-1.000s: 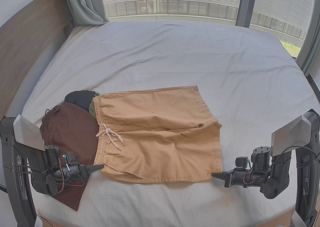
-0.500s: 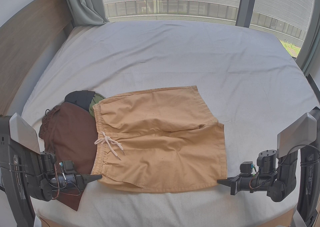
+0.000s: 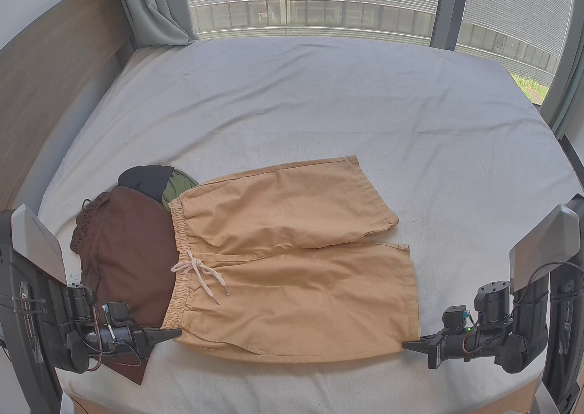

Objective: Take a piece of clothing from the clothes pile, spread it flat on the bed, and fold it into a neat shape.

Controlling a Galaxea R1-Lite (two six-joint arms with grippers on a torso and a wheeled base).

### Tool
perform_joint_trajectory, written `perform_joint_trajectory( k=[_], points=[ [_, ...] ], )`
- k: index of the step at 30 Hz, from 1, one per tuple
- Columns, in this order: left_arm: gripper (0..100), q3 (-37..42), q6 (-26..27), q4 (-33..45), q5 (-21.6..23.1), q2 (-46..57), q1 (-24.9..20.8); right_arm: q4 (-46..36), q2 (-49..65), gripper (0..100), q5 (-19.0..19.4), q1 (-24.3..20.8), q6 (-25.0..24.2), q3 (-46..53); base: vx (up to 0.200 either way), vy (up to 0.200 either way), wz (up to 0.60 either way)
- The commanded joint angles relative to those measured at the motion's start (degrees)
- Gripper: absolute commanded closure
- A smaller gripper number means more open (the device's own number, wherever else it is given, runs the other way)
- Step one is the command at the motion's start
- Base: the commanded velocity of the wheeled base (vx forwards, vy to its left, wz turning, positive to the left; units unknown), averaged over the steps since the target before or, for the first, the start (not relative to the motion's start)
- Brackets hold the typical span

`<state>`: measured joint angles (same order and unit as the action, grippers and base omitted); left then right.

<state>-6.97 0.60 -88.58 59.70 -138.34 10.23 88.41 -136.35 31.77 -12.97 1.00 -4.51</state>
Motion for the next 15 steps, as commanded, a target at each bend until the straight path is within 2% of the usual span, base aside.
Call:
perform_joint_trajectory(
  k=[1, 7, 15],
  points=[
    [100, 1.8, 1.6, 0.0, 0.6, 0.1, 0.4, 0.0, 0.3, 100, 0.8, 0.1, 0.3, 0.6, 0.000, 0.000, 0.00],
    [100, 4.0, 5.9, 0.0, 1.7, 0.0, 0.9, 0.0, 0.4, 100, 3.9, 1.1, 3.4, 2.1, 0.000, 0.000, 0.00],
    [100, 6.5, 7.6, 0.0, 3.1, 0.4, 1.1, 0.0, 2.6, 100, 4.6, 1.1, 3.7, 3.6, 0.000, 0.000, 0.00]
  ],
)
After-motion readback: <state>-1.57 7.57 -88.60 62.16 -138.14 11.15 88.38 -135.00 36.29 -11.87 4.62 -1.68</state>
